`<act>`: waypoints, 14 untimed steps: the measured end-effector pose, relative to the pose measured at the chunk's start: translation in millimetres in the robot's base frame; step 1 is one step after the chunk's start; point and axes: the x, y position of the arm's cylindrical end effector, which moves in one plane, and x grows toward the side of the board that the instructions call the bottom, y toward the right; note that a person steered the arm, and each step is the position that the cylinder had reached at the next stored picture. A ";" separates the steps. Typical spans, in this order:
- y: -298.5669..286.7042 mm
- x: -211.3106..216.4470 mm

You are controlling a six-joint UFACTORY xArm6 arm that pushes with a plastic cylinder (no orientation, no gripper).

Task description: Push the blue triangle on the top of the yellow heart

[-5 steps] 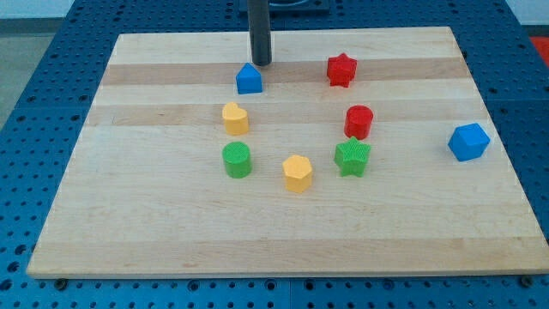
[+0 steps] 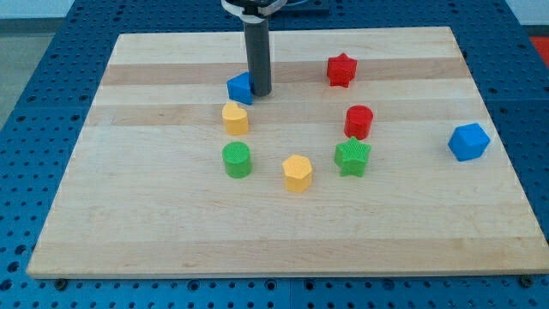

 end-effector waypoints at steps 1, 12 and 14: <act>0.0 13.8; 3.9 30.9; -15.4 30.1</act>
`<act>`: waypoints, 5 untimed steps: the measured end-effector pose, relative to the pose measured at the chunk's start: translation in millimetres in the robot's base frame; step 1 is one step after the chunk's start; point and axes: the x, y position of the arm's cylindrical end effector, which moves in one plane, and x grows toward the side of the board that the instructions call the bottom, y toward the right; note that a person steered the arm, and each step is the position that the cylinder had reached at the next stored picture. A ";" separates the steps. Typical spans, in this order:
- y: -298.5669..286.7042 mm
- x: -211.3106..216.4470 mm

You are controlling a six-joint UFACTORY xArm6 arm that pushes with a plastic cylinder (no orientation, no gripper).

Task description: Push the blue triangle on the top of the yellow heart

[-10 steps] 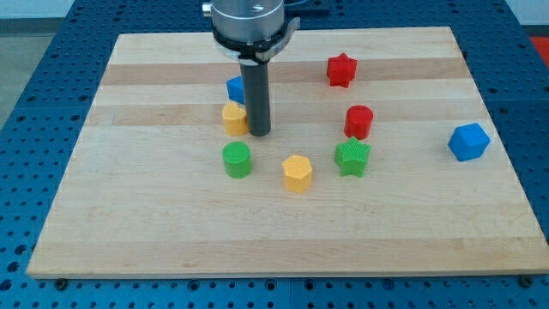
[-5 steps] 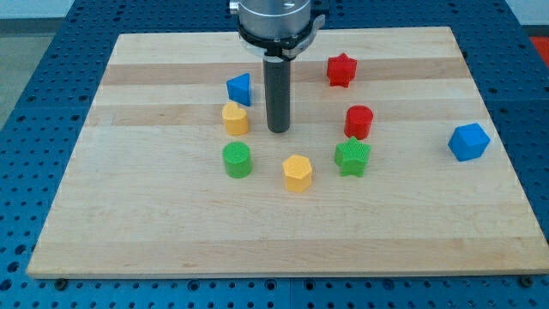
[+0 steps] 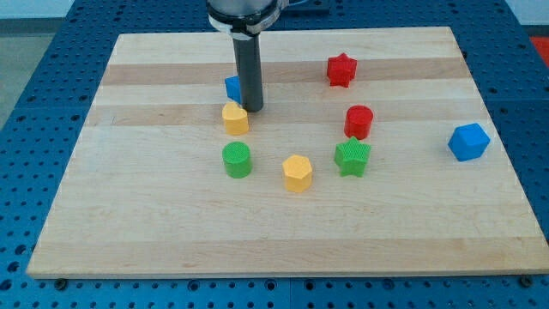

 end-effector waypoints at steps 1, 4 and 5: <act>-8.4 0.0; -8.7 -31.3; -7.2 -44.6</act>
